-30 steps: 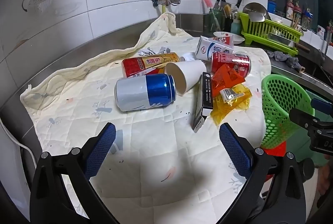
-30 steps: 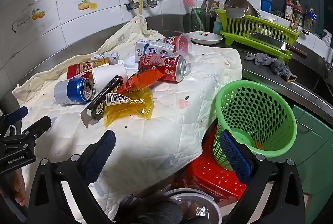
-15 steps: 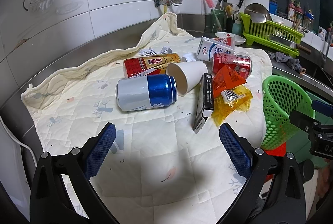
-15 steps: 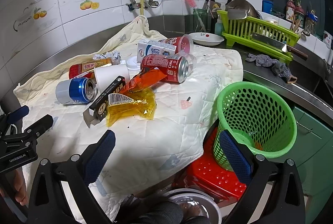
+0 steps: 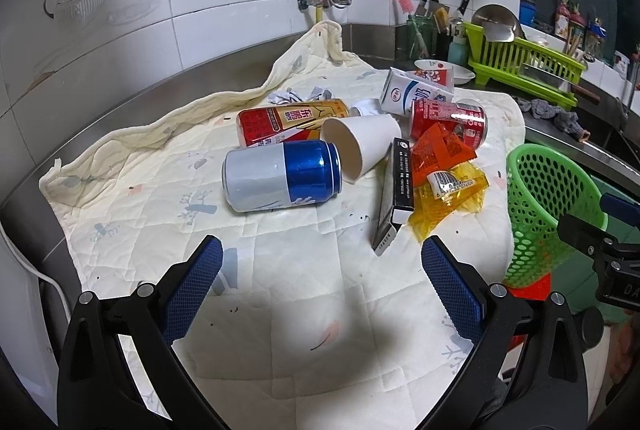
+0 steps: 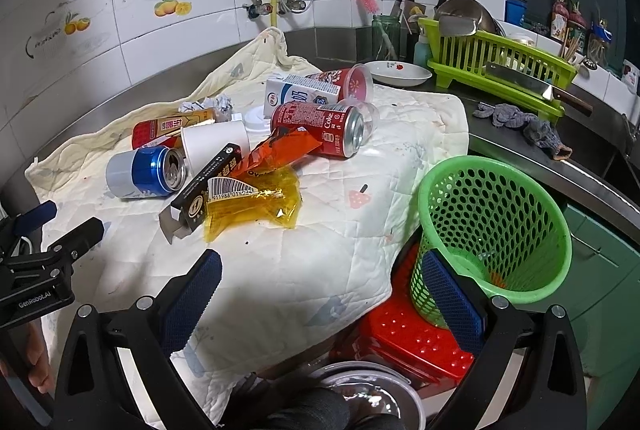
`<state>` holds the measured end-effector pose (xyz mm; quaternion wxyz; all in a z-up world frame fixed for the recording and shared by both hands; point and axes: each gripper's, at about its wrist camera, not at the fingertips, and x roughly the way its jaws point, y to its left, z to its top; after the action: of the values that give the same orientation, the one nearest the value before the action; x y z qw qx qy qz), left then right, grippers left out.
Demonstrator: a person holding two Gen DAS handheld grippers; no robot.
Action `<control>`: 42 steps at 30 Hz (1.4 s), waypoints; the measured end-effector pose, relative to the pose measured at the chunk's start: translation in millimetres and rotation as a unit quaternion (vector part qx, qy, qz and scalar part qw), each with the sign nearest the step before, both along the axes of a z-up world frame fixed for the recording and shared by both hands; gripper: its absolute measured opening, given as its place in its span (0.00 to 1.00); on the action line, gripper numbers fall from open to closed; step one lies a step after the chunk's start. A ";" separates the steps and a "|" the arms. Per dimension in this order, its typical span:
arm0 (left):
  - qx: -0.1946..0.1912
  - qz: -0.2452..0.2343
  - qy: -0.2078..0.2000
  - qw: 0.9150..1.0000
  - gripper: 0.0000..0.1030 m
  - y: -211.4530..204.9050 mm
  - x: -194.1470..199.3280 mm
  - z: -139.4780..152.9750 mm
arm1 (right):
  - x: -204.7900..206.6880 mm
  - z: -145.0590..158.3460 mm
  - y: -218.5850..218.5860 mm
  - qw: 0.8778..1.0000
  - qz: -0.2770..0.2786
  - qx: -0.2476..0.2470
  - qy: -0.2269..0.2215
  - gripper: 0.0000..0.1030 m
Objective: Collect trash
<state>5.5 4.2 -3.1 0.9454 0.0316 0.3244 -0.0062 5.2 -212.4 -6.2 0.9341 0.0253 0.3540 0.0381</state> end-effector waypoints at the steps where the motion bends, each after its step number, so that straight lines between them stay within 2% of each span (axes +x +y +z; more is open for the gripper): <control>1: 0.000 0.000 0.000 1.000 0.95 0.1 -0.4 -0.3 | 0.0 -0.4 -0.3 1.000 -0.001 0.000 0.001 0.94; 18: -0.005 -0.001 -0.004 1.000 0.95 0.9 -7.7 4.6 | -10.1 6.5 2.1 1.000 -0.006 -0.004 -0.011 0.94; 42: -0.011 0.005 0.007 1.000 0.95 5.9 0.7 -0.3 | -2.5 1.5 8.7 1.000 0.009 -0.009 -0.008 0.94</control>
<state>6.3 10.1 -3.4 0.9435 0.0196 0.3309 -0.0054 2.6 -203.7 -4.6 0.9367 0.0137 0.3472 0.0437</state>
